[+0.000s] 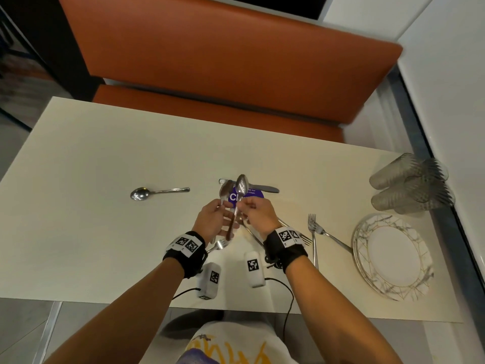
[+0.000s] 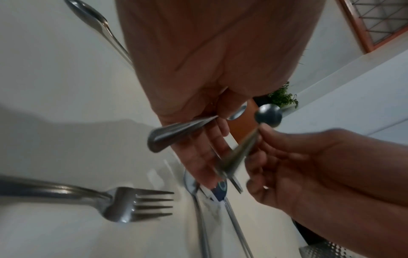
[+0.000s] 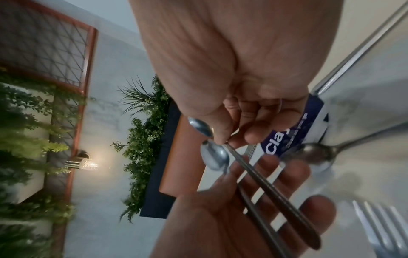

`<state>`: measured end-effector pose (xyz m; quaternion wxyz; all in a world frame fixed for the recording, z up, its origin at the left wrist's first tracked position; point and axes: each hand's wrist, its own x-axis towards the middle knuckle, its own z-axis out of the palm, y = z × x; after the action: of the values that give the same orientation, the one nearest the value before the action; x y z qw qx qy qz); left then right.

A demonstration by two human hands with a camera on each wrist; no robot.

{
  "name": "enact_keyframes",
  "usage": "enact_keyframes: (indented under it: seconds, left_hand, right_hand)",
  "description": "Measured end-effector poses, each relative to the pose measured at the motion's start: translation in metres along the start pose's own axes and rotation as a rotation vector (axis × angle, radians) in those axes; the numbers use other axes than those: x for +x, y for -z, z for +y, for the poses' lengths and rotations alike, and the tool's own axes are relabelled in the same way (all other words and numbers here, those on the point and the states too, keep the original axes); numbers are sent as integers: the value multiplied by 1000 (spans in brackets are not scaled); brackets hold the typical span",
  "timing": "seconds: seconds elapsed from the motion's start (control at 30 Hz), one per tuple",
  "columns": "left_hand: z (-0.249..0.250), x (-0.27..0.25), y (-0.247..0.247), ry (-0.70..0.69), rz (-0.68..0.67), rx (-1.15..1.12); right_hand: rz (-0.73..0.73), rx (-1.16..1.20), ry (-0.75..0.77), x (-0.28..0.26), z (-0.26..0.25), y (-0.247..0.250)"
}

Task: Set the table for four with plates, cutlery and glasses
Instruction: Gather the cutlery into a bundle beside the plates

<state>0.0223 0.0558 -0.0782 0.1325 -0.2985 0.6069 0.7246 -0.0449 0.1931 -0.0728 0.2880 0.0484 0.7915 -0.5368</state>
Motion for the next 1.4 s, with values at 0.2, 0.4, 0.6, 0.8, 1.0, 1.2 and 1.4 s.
enact_keyframes:
  seconds: [0.2, 0.4, 0.6, 0.8, 1.0, 1.2, 1.4]
  left_hand:
    - [-3, -5, -7, -20, 70, 97]
    - [-10, -2, -1, 29, 51, 21]
    - [-2, -6, -1, 77, 4, -38]
    - [-2, -3, 1, 8, 6, 55]
    - [-9, 9, 10, 12, 121, 97]
    - [-18, 15, 18, 18, 197, 161]
    - [-20, 17, 21, -73, 241, 310]
  right_hand:
    - [13, -254, 121, 1, 0, -14]
    - [240, -156, 124, 9, -8, -2]
    - [219, -20, 104, 11, -12, -3]
    - [211, -131, 204, 15, -13, -8]
    - [185, -374, 145, 18, 17, 1]
    - [57, -758, 68, 5, 60, -2]
    - [12, -856, 110, 1, 69, -8]
